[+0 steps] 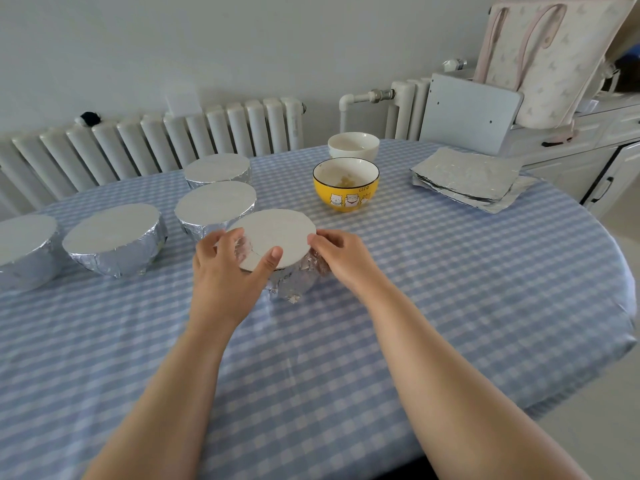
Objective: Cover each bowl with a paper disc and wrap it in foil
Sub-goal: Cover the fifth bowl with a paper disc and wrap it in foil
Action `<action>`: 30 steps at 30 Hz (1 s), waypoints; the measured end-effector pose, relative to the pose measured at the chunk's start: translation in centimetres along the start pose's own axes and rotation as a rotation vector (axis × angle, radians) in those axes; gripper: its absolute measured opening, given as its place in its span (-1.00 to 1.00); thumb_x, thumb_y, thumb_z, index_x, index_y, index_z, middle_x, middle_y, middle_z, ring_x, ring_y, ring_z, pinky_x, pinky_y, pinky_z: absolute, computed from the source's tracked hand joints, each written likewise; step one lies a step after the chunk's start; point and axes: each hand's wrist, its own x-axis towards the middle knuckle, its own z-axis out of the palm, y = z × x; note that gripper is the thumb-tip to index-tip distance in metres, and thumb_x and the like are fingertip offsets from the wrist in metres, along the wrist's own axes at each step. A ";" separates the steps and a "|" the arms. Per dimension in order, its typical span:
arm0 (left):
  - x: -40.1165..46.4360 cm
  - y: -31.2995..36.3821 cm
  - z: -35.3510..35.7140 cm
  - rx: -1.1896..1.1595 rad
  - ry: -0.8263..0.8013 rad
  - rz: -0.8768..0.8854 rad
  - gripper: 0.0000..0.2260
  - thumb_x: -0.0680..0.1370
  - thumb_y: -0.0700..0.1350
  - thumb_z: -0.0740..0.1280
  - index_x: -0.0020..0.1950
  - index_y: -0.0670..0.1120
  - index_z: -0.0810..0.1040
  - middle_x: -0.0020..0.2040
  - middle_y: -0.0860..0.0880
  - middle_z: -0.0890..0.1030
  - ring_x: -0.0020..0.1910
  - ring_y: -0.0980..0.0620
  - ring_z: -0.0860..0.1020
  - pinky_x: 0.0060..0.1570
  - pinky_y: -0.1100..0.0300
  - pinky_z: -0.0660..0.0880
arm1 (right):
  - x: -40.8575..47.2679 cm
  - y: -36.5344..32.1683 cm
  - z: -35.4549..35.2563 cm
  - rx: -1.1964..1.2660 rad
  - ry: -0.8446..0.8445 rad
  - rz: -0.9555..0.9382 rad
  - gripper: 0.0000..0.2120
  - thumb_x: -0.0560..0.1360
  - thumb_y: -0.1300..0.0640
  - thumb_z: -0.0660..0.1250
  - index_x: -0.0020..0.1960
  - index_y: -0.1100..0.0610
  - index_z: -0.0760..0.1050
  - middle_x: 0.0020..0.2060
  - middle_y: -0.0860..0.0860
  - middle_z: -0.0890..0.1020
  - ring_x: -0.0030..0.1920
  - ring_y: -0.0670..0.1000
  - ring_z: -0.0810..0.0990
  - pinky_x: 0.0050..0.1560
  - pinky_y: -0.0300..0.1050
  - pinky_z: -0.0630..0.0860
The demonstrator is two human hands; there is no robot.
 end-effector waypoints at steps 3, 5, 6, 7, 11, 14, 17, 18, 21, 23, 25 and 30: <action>0.1 -0.2 0.2 0.115 0.005 0.072 -0.10 0.33 0.55 0.14 0.48 -0.02 0.32 0.50 -0.08 0.18 0.49 -0.13 0.11 0.45 -0.06 0.17 | 0.2 0.7 0.0 0.018 -0.016 0.011 -0.75 0.62 -0.10 0.21 0.07 -0.07 0.65 -0.26 -0.19 0.67 -0.18 -0.18 0.60 -0.05 -0.17 0.53; 0.7 -0.8 0.2 0.177 -0.011 0.181 -0.14 0.40 0.53 0.11 0.51 -0.01 0.29 0.58 -0.05 0.09 0.55 -0.11 0.04 0.49 -0.09 0.09 | 0.4 1.0 0.1 0.064 0.009 0.048 -0.71 0.65 -0.06 0.17 0.09 -0.03 0.65 -0.14 -0.10 0.70 -0.05 -0.07 0.66 0.12 -0.02 0.59; 1.0 -1.0 0.2 0.191 -0.032 0.227 -0.17 0.43 0.50 0.10 0.52 -0.02 0.29 0.60 -0.03 0.06 0.57 -0.09 0.02 0.51 -0.09 0.07 | 0.5 1.1 0.0 0.063 0.022 0.054 -0.70 0.66 -0.02 0.15 0.10 0.00 0.65 -0.10 -0.02 0.71 -0.01 0.00 0.67 0.17 0.07 0.58; 1.2 -1.2 0.3 0.197 -0.055 0.260 -0.19 0.45 0.49 0.08 0.52 -0.03 0.30 0.61 -0.01 0.08 0.58 -0.06 0.03 0.52 -0.07 0.08 | 0.7 1.2 0.0 0.036 0.027 0.048 -0.70 0.66 0.02 0.15 0.12 0.03 0.66 -0.08 0.02 0.71 -0.01 0.03 0.67 0.19 0.12 0.57; 1.5 -1.6 0.4 0.196 -0.068 0.295 -0.20 0.43 0.46 0.03 0.47 -0.05 0.39 0.56 0.02 0.26 0.58 0.00 0.09 0.49 0.04 0.11 | 1.0 1.3 -0.2 -0.034 0.010 0.019 -0.77 0.63 0.13 0.25 0.17 0.01 0.65 -0.07 -0.05 0.72 -0.06 -0.06 0.69 0.17 0.04 0.58; 1.5 -1.7 0.4 0.186 -0.069 0.289 -0.21 0.42 0.46 0.04 0.46 -0.05 0.40 0.55 0.02 0.28 0.58 0.00 0.09 0.49 0.04 0.11 | 1.1 1.3 -0.1 -0.032 0.037 0.007 -0.84 0.59 0.13 0.32 0.06 0.02 0.68 -0.14 -0.05 0.73 -0.09 -0.02 0.70 0.12 0.07 0.60; 1.5 -1.6 0.5 0.185 -0.070 0.288 -0.21 0.42 0.46 0.04 0.45 -0.04 0.42 0.55 0.01 0.29 0.58 -0.01 0.09 0.49 0.03 0.12 | 1.2 1.2 0.0 -0.090 0.091 -0.023 -0.84 0.57 0.13 0.33 0.05 0.04 0.69 -0.18 -0.09 0.70 -0.13 -0.03 0.67 -0.04 -0.07 0.60; 1.5 -1.5 0.5 0.184 -0.070 0.289 -0.21 0.42 0.46 0.04 0.44 -0.04 0.42 0.55 0.01 0.29 0.58 -0.01 0.09 0.49 0.03 0.12 | 1.2 1.2 0.0 -0.122 0.107 -0.038 -0.84 0.57 0.12 0.33 0.04 0.04 0.68 -0.22 -0.13 0.67 -0.14 -0.06 0.64 -0.13 -0.16 0.55; 1.4 -1.5 0.5 0.176 -0.066 0.287 -0.21 0.42 0.46 0.05 0.44 -0.05 0.42 0.54 0.00 0.30 0.57 -0.01 0.09 0.48 0.06 0.11 | 1.1 1.1 0.1 -0.216 0.143 -0.068 -0.84 0.56 0.13 0.31 0.02 0.03 0.67 -0.23 -0.17 0.62 -0.14 -0.09 0.58 -0.24 -0.22 0.45; 1.4 -1.4 0.5 0.164 -0.054 0.279 -0.20 0.42 0.45 0.06 0.45 -0.06 0.41 0.54 -0.01 0.31 0.57 -0.02 0.10 0.48 0.06 0.12 | 1.0 0.9 0.2 -0.260 0.144 -0.079 -0.82 0.57 0.14 0.29 0.05 0.03 0.67 -0.14 -0.11 0.66 -0.09 -0.07 0.59 -0.19 -0.16 0.50; 1.3 -1.4 0.6 0.155 -0.046 0.270 -0.18 0.41 0.45 0.07 0.48 -0.08 0.38 0.53 -0.02 0.32 0.57 -0.03 0.11 0.48 0.05 0.12 | 0.9 0.9 0.0 -0.272 0.111 -0.083 -0.78 0.58 0.16 0.26 0.08 0.04 0.67 -0.10 -0.06 0.69 -0.09 -0.05 0.59 -0.23 -0.18 0.48; 1.2 -1.1 0.6 0.153 -0.032 0.263 -0.15 0.39 0.46 0.09 0.48 -0.09 0.37 0.53 -0.03 0.33 0.55 -0.04 0.15 0.47 0.05 0.14 | 0.0 1.2 -0.4 -0.168 -0.053 -0.062 -0.66 0.64 0.20 0.15 0.23 -0.04 0.62 -0.04 -0.06 0.70 -0.04 -0.07 0.64 -0.09 -0.24 0.51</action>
